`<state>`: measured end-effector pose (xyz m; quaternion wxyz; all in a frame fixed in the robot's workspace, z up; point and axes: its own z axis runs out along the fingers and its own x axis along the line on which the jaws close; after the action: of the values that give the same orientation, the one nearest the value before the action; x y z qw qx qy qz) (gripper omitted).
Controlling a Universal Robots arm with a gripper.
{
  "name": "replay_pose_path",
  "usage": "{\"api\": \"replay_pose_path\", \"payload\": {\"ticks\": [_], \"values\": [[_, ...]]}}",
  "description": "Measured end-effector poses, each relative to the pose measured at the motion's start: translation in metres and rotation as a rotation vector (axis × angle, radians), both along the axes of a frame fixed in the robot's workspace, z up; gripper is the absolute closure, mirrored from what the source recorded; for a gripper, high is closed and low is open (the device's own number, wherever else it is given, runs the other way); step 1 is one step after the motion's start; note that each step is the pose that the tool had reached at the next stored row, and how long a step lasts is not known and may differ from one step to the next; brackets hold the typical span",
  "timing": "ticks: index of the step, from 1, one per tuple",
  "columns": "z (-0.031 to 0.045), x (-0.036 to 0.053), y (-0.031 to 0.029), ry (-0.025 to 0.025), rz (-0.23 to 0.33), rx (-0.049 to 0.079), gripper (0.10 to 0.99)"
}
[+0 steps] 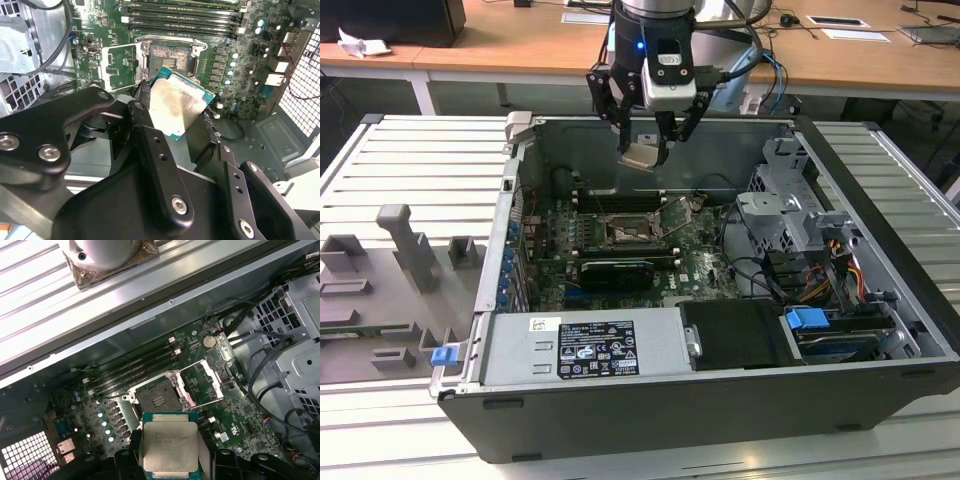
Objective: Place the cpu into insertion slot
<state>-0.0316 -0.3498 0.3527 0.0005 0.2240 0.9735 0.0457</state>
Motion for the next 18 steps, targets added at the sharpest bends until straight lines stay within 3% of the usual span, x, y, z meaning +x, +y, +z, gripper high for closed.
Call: {"api": "replay_pose_path", "payload": {"ticks": [18], "values": [[-0.0033,0.0,0.0,0.0,-0.063,0.0,0.557]]}}
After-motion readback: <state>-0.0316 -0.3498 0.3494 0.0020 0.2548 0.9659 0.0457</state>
